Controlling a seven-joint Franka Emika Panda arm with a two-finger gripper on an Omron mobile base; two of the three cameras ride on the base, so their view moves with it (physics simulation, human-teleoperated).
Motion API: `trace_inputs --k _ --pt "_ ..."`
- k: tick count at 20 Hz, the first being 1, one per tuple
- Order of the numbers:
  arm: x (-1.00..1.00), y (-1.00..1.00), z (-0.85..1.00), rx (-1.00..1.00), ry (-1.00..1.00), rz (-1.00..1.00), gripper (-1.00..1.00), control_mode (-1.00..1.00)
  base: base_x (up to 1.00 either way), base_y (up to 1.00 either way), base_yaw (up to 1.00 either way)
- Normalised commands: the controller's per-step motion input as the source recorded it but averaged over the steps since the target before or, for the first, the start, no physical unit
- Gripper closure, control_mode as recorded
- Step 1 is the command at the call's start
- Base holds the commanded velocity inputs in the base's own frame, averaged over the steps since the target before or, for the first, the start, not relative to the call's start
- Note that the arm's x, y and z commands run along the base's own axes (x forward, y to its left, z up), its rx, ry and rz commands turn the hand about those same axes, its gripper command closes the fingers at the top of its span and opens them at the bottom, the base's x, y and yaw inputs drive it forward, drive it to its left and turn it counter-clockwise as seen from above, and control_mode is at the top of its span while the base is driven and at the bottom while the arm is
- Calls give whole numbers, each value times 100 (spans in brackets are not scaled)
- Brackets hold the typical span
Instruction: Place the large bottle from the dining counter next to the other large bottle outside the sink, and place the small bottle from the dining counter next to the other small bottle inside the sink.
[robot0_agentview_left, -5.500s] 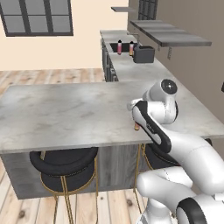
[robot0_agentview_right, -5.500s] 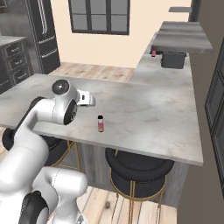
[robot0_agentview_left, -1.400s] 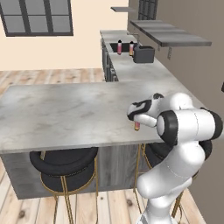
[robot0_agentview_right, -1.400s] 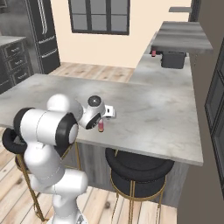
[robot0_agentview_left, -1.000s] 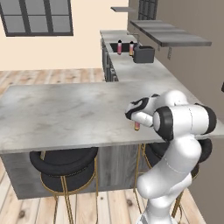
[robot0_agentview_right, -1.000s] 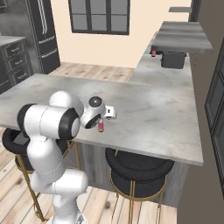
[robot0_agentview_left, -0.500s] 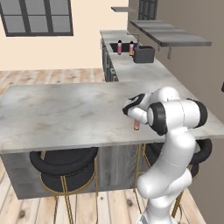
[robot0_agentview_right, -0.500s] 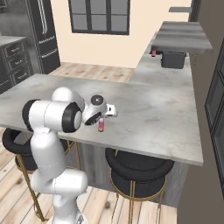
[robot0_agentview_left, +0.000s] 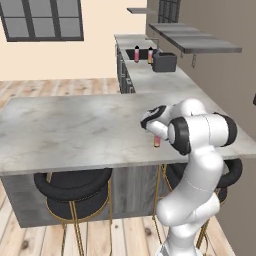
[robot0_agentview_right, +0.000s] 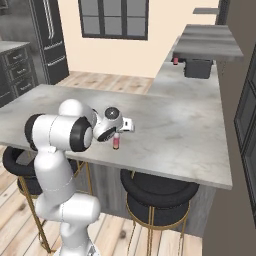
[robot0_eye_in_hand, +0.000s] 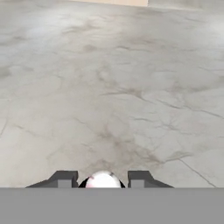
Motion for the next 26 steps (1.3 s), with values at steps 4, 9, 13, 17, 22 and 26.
trace_inputs --k 4,9,13,17,22,26 --pt "-32 0 32 0 -3 0 100 -100 0 0 0" --pt "-32 0 29 0 -1 0 100 -100 0 0 0" --pt "-31 0 32 0 -2 0 100 -100 0 0 0" --pt "-22 0 35 0 -4 0 100 -100 0 0 0" --pt "-6 0 22 0 -1 0 100 -100 0 0 0" --pt "0 0 3 1 0 0 100 100 -7 0 0"
